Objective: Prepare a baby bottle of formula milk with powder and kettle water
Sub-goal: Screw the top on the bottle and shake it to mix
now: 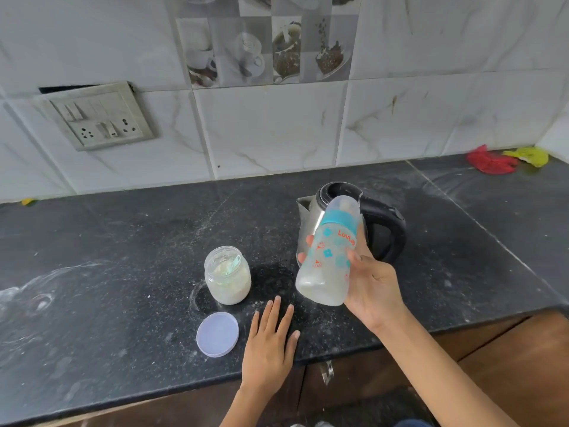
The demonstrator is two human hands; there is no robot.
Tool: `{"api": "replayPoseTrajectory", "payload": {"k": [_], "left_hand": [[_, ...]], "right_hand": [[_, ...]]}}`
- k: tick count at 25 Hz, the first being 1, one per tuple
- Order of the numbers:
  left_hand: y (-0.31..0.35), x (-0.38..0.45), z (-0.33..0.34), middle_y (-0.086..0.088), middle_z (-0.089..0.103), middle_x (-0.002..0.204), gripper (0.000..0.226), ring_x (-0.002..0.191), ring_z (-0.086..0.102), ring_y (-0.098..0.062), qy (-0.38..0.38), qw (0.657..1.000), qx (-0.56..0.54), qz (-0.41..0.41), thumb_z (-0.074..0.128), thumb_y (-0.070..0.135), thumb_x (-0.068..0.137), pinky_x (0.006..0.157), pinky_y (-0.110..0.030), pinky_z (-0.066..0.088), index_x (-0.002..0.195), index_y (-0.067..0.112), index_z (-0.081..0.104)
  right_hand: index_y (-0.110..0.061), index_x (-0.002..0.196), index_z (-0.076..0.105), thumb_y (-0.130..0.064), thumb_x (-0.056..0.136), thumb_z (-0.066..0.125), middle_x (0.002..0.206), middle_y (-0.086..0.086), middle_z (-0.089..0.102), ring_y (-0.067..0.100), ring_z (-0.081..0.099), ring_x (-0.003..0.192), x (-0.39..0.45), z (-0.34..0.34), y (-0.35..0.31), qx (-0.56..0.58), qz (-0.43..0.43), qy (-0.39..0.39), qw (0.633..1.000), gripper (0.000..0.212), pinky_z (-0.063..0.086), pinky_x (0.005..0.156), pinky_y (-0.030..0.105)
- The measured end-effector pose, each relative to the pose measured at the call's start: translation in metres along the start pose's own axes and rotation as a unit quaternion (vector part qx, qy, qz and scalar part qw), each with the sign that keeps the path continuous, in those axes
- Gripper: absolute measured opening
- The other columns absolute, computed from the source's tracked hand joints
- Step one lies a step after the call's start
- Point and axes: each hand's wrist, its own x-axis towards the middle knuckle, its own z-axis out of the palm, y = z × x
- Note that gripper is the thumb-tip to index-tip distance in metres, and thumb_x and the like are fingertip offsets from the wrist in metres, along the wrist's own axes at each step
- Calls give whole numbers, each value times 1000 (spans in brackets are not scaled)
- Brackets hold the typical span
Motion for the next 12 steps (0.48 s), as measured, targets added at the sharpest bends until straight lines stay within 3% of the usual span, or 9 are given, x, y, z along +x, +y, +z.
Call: {"api": "replayPoseTrajectory", "payload": {"k": [3,4,5,7,9,10,12], "left_hand": [[0,-1,1,-1,24,154,50,142,21,-19,0,1000,1,-5,23,47,99,113,-36,11,144,28,32],[0,0,1,0,23,155,50,143,20,-19,-2,1000,-2,-6,23,47,100,114,-37,11,145,28,31],[0,1,1,0,22,155,50,143,18,-18,-3,1000,-6,-5,24,47,100,114,-37,12,145,29,30],[0,1,0,0,29,153,47,142,24,-21,-6,1000,-13,1,28,45,99,113,-39,21,143,29,32],[-1,-1,0,0,44,144,42,135,39,-25,-9,999,-34,13,35,42,98,109,-43,32,137,28,38],[-1,-1,-1,0,44,144,42,135,39,-26,-7,999,-32,13,35,43,98,109,-42,31,137,27,39],[-1,1,0,0,29,152,47,141,26,-21,0,1000,-10,-4,29,45,99,114,-40,22,142,28,36]], "right_hand": [[-16,140,48,-4,93,56,131,23,60,46,55,123,6,1,-11,57,-12,-32,998,49,48,99,52],[-14,142,43,-5,94,55,130,23,60,43,56,122,9,6,-14,62,-25,7,998,50,49,98,51],[-16,142,41,-11,90,64,127,20,63,37,61,118,11,8,-11,43,-29,35,998,57,53,93,49],[-30,140,43,-17,75,81,121,12,65,28,66,109,10,12,0,-132,-8,90,987,76,59,79,46],[-43,141,36,-6,74,76,117,6,66,26,68,106,6,16,4,-282,53,68,956,86,60,74,46],[-44,141,35,-3,74,73,115,4,66,25,68,105,8,16,1,-291,43,78,953,86,60,73,45],[-38,142,36,-2,76,72,116,1,64,22,69,104,15,17,-10,-219,-55,173,959,83,61,71,47]]}}
